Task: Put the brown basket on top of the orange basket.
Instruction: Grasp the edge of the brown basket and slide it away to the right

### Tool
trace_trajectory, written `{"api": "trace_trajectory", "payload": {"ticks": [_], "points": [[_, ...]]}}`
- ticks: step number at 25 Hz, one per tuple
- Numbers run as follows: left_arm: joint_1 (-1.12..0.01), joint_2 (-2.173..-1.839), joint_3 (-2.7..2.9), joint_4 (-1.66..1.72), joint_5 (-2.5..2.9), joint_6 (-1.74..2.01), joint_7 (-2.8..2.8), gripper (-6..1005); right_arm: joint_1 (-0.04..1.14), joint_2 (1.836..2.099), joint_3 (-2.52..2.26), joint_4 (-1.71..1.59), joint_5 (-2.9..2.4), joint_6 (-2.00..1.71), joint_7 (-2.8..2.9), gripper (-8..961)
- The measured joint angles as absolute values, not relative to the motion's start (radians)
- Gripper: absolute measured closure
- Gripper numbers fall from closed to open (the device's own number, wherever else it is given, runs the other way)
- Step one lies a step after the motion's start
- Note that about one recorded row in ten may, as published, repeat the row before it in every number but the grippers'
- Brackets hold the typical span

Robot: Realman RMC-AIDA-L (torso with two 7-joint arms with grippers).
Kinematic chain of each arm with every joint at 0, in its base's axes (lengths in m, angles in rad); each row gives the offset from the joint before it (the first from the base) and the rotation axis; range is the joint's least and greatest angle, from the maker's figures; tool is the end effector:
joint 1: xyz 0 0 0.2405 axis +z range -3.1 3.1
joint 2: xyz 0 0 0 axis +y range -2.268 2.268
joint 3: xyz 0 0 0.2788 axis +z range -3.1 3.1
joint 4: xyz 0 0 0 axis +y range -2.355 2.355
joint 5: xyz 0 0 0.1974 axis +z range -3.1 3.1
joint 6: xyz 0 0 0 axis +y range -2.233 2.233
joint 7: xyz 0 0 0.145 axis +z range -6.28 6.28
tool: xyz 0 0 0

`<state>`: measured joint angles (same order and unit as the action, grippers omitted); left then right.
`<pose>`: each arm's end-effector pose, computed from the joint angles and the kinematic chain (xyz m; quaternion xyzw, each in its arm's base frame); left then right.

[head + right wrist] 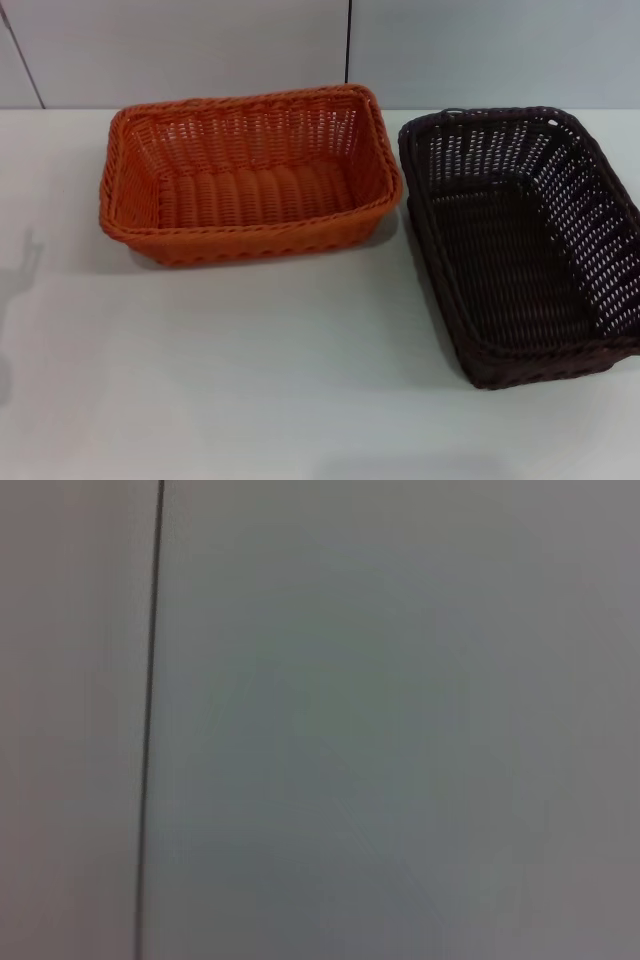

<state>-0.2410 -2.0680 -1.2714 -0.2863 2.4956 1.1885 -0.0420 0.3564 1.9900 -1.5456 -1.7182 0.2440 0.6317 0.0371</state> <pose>-0.3846 0.2904 0.0298 -0.5875 -0.2480 -0.2725 0.7205 0.1518 0.4018 0.1009 -0.7596 0.2630 0.1776 0.5677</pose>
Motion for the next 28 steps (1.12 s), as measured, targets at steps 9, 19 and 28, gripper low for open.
{"api": "trace_trajectory", "payload": {"ticks": [9, 19, 28], "points": [[-0.278, -2.067, -1.307, -0.258, 2.496, 1.149, -0.042, 204, 0.6, 2.029, -1.211, -1.725, 0.545, 1.317, -0.287, 128], [-0.288, -2.064, -1.326, -0.255, 2.496, 1.124, -0.038, 203, 0.682, 2.014, -1.207, -1.705, 0.701, 1.736, -0.52, 127], [-0.276, -2.066, -1.35, -0.252, 2.496, 1.13, -0.038, 204, 0.654, 2.019, -1.371, -1.733, 0.753, 1.843, -0.644, 127]]}}
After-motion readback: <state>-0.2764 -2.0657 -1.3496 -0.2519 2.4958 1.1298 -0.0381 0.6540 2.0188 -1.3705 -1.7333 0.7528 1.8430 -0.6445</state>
